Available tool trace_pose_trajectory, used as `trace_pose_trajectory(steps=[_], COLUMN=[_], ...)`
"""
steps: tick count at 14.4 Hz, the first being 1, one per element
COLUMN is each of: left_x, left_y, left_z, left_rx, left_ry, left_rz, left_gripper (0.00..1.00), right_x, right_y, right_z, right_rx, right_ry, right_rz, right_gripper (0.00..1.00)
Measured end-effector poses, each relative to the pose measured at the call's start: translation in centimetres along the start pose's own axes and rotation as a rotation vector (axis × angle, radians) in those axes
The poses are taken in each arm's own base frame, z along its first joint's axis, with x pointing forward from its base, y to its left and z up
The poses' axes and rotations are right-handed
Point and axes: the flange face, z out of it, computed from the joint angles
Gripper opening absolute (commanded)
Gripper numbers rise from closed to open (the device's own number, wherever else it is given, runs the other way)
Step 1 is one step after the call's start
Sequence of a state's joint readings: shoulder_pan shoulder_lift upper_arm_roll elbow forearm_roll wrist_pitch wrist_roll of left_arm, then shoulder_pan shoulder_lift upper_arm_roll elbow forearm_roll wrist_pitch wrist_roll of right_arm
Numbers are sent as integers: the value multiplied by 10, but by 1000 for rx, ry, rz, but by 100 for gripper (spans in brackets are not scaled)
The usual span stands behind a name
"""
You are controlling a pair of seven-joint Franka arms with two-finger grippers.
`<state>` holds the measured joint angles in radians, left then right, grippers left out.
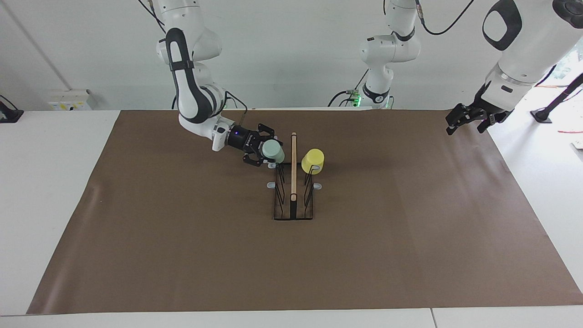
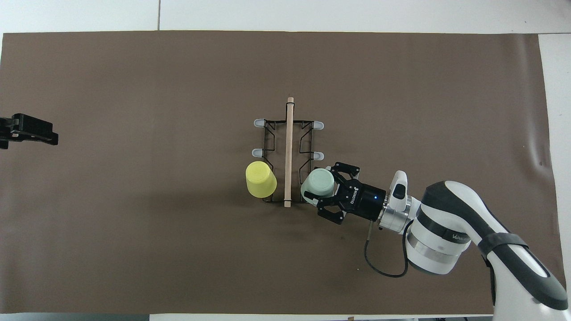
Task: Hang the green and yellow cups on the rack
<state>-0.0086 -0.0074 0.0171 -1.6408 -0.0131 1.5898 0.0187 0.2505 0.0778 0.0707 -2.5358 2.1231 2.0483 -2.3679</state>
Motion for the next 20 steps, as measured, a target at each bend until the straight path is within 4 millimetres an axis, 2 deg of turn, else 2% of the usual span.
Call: trace_pose_trajectory(steps=[4, 5, 6, 7, 13, 17, 20], left_x=[0, 0, 0, 0, 0, 0, 0], left_y=[0, 0, 0, 0, 0, 0, 0], left_z=[0, 0, 0, 0, 0, 0, 0], left_rx=[0, 0, 0, 0, 0, 0, 0], left_ry=[0, 0, 0, 0, 0, 0, 0], left_rz=[0, 0, 0, 0, 0, 0, 0], left_gripper=[100, 100, 100, 100, 100, 100, 100], right_x=[0, 0, 0, 0, 7, 48, 71], right_y=[-1, -1, -1, -1, 1, 0, 15], right_z=[4, 4, 4, 4, 3, -10, -45], right_rx=[12, 10, 9, 9, 10, 18, 34], right_ry=[16, 15, 15, 15, 32, 65, 20], right_rz=[-6, -6, -6, -6, -12, 2, -43], right_gripper=[0, 7, 49, 99, 100, 100, 100])
